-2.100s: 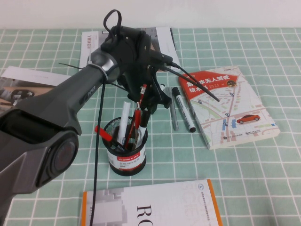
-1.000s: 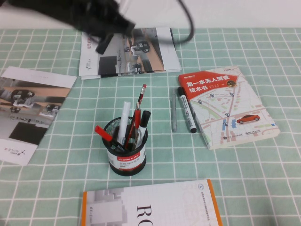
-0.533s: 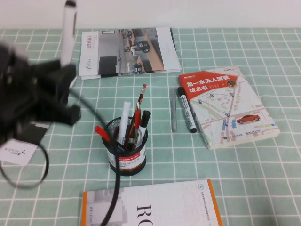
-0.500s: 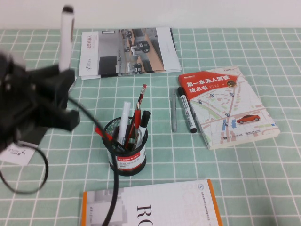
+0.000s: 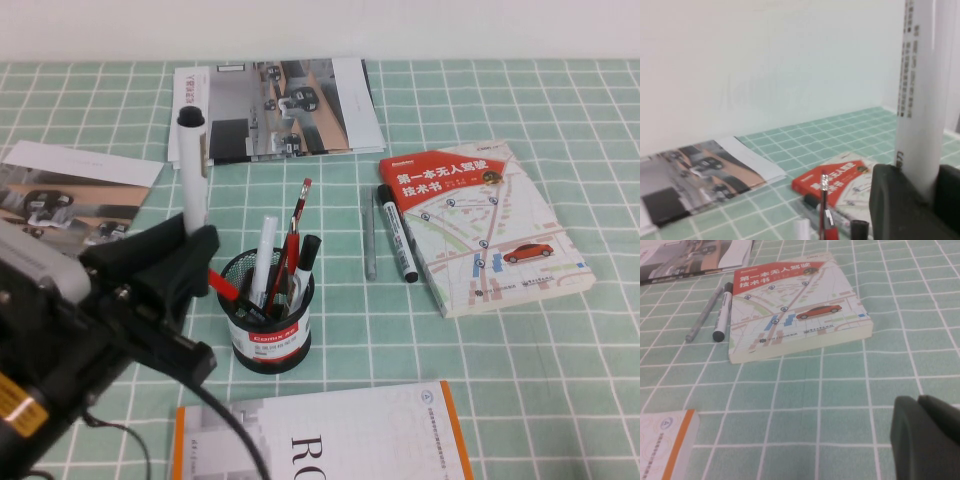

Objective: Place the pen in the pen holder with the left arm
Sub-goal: Place the pen onto the pen holder

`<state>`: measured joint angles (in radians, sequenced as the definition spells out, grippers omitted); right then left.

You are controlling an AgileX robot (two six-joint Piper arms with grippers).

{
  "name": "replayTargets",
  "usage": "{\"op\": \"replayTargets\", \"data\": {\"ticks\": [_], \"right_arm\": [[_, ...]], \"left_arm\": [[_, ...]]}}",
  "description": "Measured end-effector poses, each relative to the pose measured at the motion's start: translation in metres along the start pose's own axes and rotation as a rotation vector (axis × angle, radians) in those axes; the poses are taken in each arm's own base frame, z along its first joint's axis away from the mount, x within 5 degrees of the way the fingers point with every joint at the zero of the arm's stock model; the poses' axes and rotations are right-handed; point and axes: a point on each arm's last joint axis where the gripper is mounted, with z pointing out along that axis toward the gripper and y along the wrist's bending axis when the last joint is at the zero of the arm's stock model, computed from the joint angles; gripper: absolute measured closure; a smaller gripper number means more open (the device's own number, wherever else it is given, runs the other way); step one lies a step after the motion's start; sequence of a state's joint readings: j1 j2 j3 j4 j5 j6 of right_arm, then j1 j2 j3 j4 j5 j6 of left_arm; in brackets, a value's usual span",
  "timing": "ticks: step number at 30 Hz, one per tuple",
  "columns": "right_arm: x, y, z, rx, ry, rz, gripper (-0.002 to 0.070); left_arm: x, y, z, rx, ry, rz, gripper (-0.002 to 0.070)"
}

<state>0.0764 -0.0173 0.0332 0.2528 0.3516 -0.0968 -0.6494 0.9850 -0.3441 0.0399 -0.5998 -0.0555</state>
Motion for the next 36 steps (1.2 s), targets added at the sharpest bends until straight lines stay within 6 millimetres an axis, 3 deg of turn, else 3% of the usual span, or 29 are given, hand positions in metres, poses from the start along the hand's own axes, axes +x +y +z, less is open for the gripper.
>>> {"op": "replayTargets", "data": {"ticks": [12, 22, 36], "right_arm": [[0.000, 0.000, 0.000, 0.000, 0.000, 0.000, 0.0696], [0.000, 0.000, 0.000, 0.000, 0.000, 0.000, 0.0696], [0.000, 0.000, 0.000, 0.000, 0.000, 0.000, 0.0696]], "left_arm": [[0.043, -0.001, 0.038, 0.041, -0.083, -0.070, 0.0562], [0.087, 0.000, 0.053, 0.034, 0.059, -0.096, 0.0562], [0.093, 0.001, 0.057, 0.017, 0.072, -0.104, 0.0552]]}}
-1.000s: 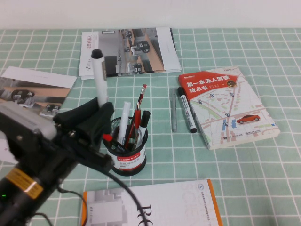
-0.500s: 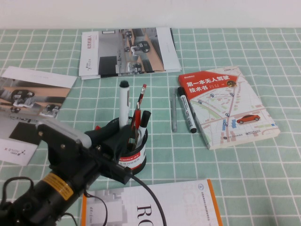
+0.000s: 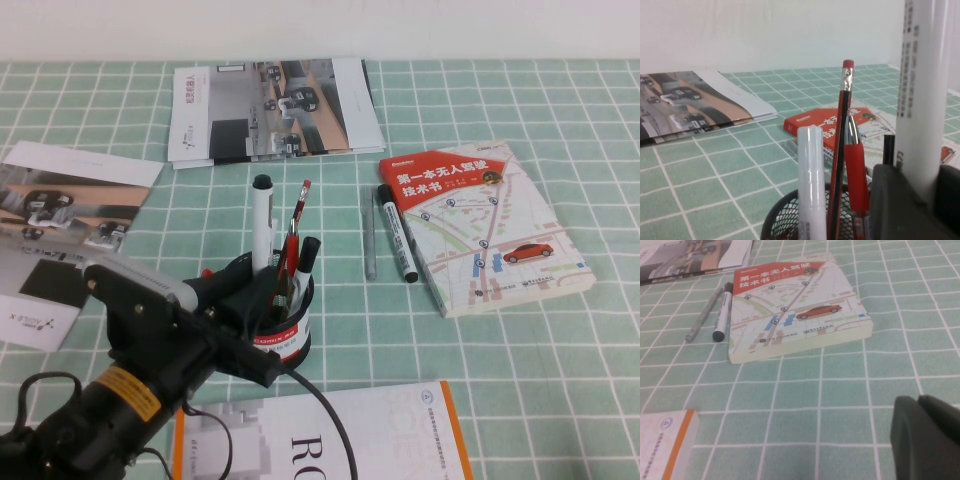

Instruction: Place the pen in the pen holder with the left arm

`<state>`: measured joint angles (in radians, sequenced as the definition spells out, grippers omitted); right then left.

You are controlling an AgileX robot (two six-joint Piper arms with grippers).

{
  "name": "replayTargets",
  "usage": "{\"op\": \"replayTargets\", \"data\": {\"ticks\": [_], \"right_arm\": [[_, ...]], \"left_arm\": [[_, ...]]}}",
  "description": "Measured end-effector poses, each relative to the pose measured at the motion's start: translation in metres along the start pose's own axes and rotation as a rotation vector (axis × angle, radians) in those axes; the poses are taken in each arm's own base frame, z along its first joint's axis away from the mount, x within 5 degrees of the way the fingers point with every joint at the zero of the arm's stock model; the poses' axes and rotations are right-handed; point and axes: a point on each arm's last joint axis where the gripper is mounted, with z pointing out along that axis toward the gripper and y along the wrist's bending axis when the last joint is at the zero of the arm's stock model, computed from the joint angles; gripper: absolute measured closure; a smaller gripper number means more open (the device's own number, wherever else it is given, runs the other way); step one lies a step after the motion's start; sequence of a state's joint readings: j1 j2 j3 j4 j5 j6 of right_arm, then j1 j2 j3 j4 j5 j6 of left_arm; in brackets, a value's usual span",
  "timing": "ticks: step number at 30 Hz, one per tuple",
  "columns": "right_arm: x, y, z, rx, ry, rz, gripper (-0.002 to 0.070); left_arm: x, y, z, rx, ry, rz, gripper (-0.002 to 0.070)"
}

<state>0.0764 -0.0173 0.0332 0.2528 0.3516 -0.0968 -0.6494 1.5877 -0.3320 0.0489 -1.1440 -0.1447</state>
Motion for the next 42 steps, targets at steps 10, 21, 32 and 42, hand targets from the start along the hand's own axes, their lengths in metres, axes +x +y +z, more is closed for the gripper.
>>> {"op": "replayTargets", "data": {"ticks": [10, 21, 32, 42], "right_arm": [[0.000, 0.000, 0.000, 0.000, 0.000, 0.000, 0.0696], [0.000, 0.000, 0.000, 0.000, 0.000, 0.000, 0.0696], [0.000, 0.000, 0.000, 0.000, 0.000, 0.000, 0.0696], [0.000, 0.000, 0.000, 0.000, 0.000, 0.000, 0.0696]], "left_arm": [[-0.003, 0.000, -0.001, 0.001, -0.010, 0.001, 0.0242], [-0.064, -0.010, -0.041, 0.012, -0.057, 0.017, 0.0650], [-0.097, -0.015, -0.117, -0.034, 0.022, 0.028, 0.0675], [-0.093, -0.014, -0.128, -0.050, 0.090, 0.034, 0.0678]]}}
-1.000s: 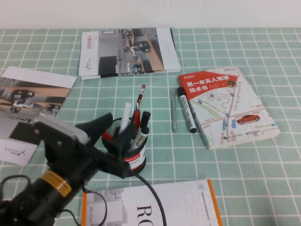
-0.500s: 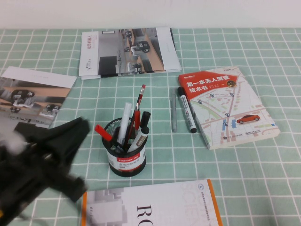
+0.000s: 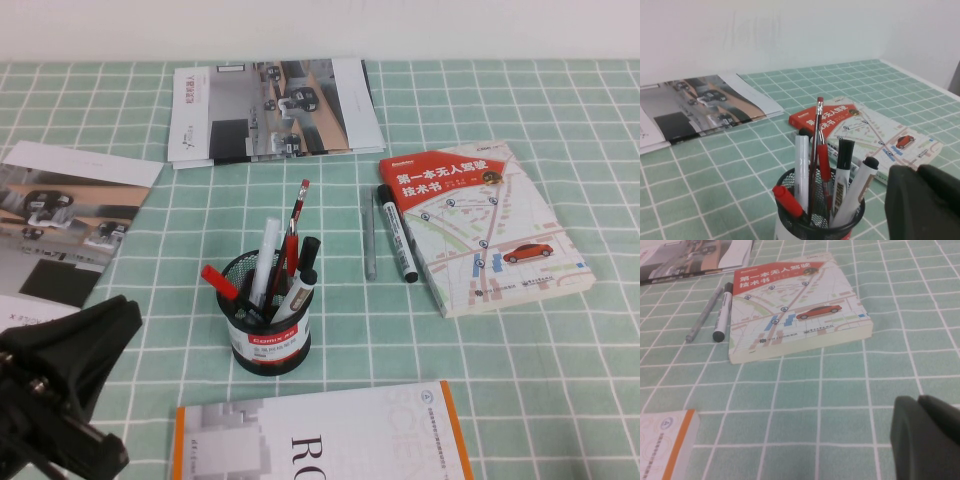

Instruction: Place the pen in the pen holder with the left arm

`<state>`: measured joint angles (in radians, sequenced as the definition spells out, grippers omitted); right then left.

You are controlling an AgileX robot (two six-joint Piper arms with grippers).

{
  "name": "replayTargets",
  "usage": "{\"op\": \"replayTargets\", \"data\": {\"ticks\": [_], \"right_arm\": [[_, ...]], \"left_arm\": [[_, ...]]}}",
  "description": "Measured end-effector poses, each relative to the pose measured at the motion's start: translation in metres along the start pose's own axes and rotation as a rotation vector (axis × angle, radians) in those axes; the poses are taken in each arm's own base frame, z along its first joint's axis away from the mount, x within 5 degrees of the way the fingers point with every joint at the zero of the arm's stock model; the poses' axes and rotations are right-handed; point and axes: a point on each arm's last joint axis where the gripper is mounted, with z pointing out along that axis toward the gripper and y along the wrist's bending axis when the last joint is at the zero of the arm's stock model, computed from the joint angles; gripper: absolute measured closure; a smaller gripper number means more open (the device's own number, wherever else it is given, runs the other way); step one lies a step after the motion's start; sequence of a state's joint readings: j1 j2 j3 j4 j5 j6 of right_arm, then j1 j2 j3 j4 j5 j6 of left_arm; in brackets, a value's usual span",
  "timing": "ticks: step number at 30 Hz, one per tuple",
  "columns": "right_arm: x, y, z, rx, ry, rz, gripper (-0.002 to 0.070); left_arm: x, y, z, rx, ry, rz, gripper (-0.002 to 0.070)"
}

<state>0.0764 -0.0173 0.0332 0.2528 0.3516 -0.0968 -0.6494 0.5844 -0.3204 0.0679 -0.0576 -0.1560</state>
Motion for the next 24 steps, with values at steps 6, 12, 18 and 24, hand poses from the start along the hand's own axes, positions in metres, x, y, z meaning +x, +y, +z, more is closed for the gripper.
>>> {"op": "replayTargets", "data": {"ticks": [6, 12, 18, 24], "right_arm": [[0.000, 0.000, 0.000, 0.000, 0.000, 0.000, 0.0696], [0.000, 0.000, 0.000, 0.000, 0.000, 0.000, 0.0696], [0.000, 0.000, 0.000, 0.000, 0.000, 0.000, 0.0696], [0.000, 0.000, 0.000, 0.000, 0.000, 0.000, 0.0696]], "left_arm": [[0.000, 0.000, -0.001, 0.000, -0.002, 0.047, 0.0678], [0.004, 0.014, -0.020, -0.128, -0.053, 0.085, 0.0678], [0.023, 0.027, -0.055, -0.342, -0.176, 0.083, 0.0678], [0.056, 0.029, -0.072, -0.450, -0.232, 0.071, 0.0678]]}}
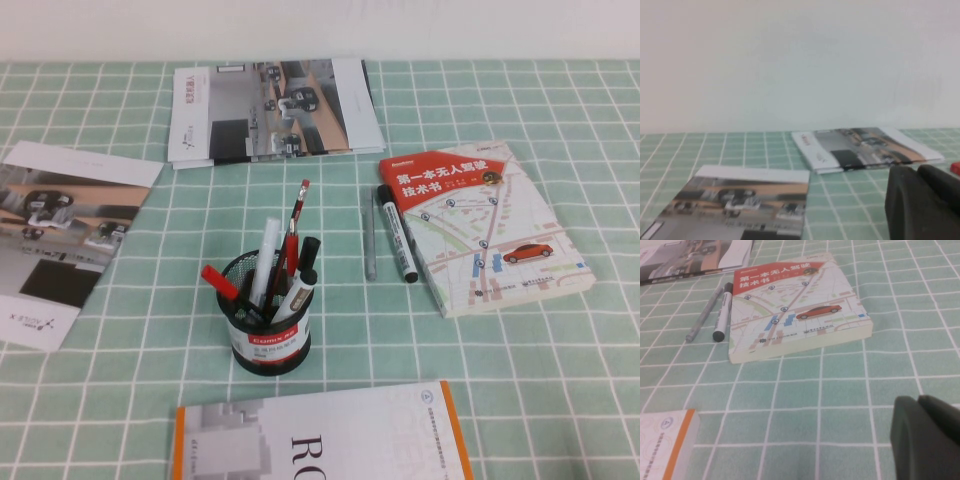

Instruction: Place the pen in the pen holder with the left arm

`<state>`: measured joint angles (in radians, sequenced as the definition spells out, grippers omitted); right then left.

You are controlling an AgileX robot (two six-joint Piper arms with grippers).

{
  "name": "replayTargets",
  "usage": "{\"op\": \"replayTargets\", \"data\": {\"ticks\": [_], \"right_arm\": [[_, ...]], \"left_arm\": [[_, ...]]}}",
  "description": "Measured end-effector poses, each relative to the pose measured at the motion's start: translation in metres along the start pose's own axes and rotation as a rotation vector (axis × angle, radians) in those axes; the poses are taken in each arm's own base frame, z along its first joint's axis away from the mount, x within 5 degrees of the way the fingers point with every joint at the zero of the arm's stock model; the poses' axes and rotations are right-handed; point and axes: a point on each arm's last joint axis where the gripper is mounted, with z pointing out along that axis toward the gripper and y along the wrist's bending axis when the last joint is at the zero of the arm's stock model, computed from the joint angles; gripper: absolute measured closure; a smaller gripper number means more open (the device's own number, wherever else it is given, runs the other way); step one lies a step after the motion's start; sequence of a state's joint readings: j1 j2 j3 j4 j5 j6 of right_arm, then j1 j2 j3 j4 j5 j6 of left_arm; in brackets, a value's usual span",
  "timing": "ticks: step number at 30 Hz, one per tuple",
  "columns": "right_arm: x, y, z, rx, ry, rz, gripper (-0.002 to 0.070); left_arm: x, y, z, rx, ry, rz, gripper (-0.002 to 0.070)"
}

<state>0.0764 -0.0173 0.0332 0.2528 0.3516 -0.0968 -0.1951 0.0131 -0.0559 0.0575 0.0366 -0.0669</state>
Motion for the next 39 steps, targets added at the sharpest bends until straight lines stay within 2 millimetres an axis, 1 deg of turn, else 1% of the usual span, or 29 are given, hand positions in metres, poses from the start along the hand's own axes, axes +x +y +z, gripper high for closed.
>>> {"op": "replayTargets", "data": {"ticks": [6, 12, 18, 39], "right_arm": [[0.000, 0.000, 0.000, 0.000, 0.000, 0.000, 0.0696], [0.000, 0.000, 0.000, 0.000, 0.000, 0.000, 0.0696], [0.000, 0.000, 0.000, 0.000, 0.000, 0.000, 0.0696], [0.000, 0.000, 0.000, 0.000, 0.000, 0.000, 0.0696]], "left_arm": [[0.028, 0.002, -0.001, -0.034, 0.104, -0.017, 0.0678], [0.039, 0.002, -0.002, -0.042, 0.194, -0.043, 0.0678], [0.055, 0.003, -0.007, -0.065, 0.377, -0.054, 0.0678], [0.055, 0.003, -0.007, -0.065, 0.394, -0.041, 0.0678]]}}
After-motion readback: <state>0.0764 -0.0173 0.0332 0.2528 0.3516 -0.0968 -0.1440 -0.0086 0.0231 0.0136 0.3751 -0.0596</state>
